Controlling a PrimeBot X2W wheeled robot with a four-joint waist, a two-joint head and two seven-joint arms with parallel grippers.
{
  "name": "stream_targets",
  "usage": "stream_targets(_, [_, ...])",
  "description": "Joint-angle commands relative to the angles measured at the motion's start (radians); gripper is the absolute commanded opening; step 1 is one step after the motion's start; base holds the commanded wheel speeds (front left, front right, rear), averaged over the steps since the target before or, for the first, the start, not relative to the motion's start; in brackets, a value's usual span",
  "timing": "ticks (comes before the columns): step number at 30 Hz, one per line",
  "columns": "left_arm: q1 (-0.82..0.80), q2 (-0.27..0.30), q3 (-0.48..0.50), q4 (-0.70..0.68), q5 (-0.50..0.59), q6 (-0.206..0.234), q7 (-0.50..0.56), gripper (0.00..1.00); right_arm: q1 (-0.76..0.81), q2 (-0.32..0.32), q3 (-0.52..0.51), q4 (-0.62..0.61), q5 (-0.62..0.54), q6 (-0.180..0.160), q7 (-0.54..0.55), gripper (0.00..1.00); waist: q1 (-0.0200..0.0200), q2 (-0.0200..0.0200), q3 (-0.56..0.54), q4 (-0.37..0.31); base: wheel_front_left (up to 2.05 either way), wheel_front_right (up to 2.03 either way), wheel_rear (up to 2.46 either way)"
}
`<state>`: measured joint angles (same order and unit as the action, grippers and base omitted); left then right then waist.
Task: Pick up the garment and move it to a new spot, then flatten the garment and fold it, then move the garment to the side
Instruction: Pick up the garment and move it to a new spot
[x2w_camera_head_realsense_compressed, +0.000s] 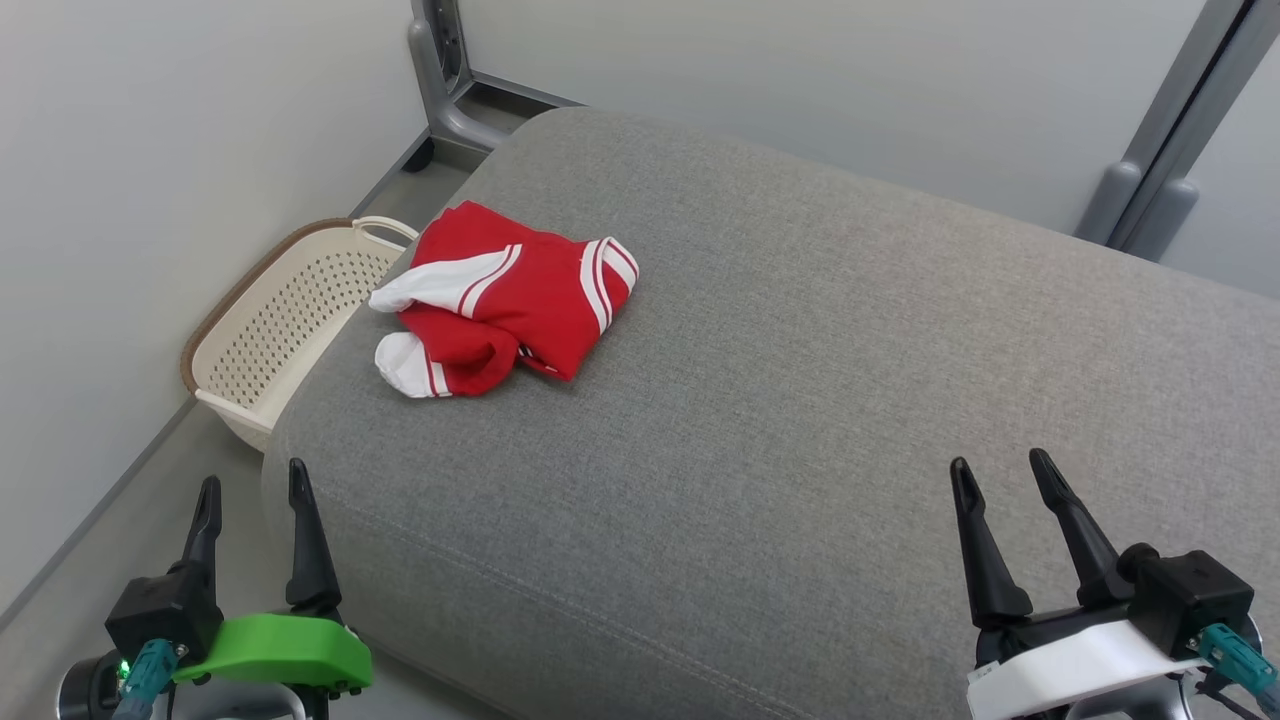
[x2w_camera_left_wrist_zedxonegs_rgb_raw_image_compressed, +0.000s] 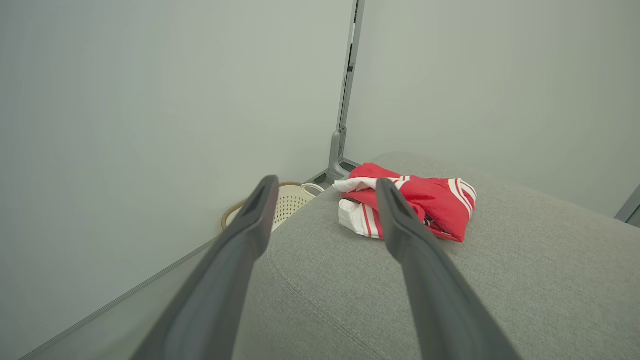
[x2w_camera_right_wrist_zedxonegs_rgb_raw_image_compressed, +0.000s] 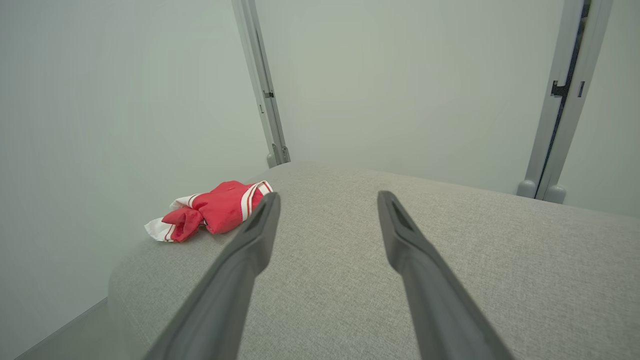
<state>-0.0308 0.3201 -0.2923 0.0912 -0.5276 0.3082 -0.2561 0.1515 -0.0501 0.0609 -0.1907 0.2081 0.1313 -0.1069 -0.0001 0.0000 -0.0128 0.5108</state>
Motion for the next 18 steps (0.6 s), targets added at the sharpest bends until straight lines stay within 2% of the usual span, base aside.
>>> stream_targets(1, [0.007,-0.004,0.004,-0.004,-0.006,0.007,-0.002,1.0,-0.009,-0.002,0.0,0.003,-0.002,-0.001,0.002,1.0,0.0001,0.0,0.006,0.004,0.0,0.0,0.0])
stream_targets(11, [-0.034,-0.01,0.014,-0.026,-0.001,0.007,-0.006,1.0,-0.017,-0.002,0.0,0.002,-0.001,-0.001,0.006,1.0,0.0001,0.0,0.022,0.01,0.0,0.0,0.0])
stream_targets(18, [-0.159,0.041,0.057,-0.077,-0.002,-0.005,0.024,1.0,-0.031,-0.003,0.015,-0.014,-0.016,-0.001,0.02,1.0,0.0001,0.0,0.049,-0.01,0.0,0.0,0.0])
